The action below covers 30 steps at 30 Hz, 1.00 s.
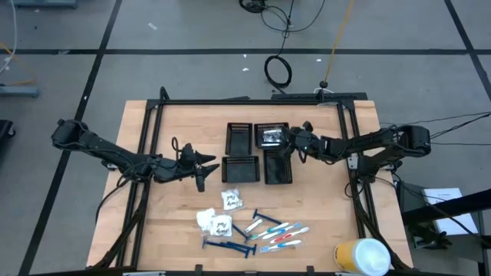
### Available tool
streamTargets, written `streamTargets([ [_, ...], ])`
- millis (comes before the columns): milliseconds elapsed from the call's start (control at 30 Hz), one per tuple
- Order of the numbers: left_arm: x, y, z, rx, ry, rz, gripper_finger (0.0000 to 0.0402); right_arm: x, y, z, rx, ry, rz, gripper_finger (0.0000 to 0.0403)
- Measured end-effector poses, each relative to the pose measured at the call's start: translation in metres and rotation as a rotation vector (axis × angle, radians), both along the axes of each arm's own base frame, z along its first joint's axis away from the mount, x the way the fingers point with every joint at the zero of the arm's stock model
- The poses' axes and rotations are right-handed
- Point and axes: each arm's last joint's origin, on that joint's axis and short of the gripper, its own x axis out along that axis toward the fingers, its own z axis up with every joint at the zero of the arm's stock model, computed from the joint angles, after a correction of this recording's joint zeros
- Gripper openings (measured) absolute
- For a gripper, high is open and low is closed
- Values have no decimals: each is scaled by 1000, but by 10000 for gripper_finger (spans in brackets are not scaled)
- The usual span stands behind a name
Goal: Pick & Place Travel size toiletries
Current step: Put the silver nail cutter into the top right black bin
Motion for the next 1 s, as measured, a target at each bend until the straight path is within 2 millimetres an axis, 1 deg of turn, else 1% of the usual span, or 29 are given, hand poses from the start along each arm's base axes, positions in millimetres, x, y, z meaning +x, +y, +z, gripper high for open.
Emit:
streamTargets([
  [133, 0, 0, 0, 2, 1, 0, 159, -1, -4, 1, -25, 3, -45, 160],
  [233, 0, 0, 0, 5, 2, 0, 159, 0, -3, 2, -25, -14, -34, 160],
  [300, 0, 0, 0, 5, 3, 0, 159, 3, -1, 5, -9, -57, 12, 160],
  [367, 0, 0, 0, 6, 4, 0, 159, 7, 1, 9, 33, -128, 106, 160],
  [500, 0, 0, -1, 8, 8, 0, 159, 15, 7, 21, 110, -295, 365, 160],
  [633, 0, 0, -1, 8, 8, -1, 159, 20, 19, 30, 181, -399, 580, 160],
  [700, 0, -1, -1, -3, 7, -22, 159, 21, 26, 32, 213, -419, 687, 160],
  [800, 4, -6, -5, -38, 27, -148, 159, 23, 44, 33, 256, -426, 835, 160],
  [833, 6, -9, -9, -64, 44, -191, 159, 24, 52, 33, 263, -423, 868, 160],
  [900, 11, -14, -17, -119, 94, -215, 159, 24, 70, 33, 249, -410, 944, 160],
  [1000, 27, -20, -19, -177, 170, -211, 159, 22, 104, 31, 176, -365, 1069, 160],
])
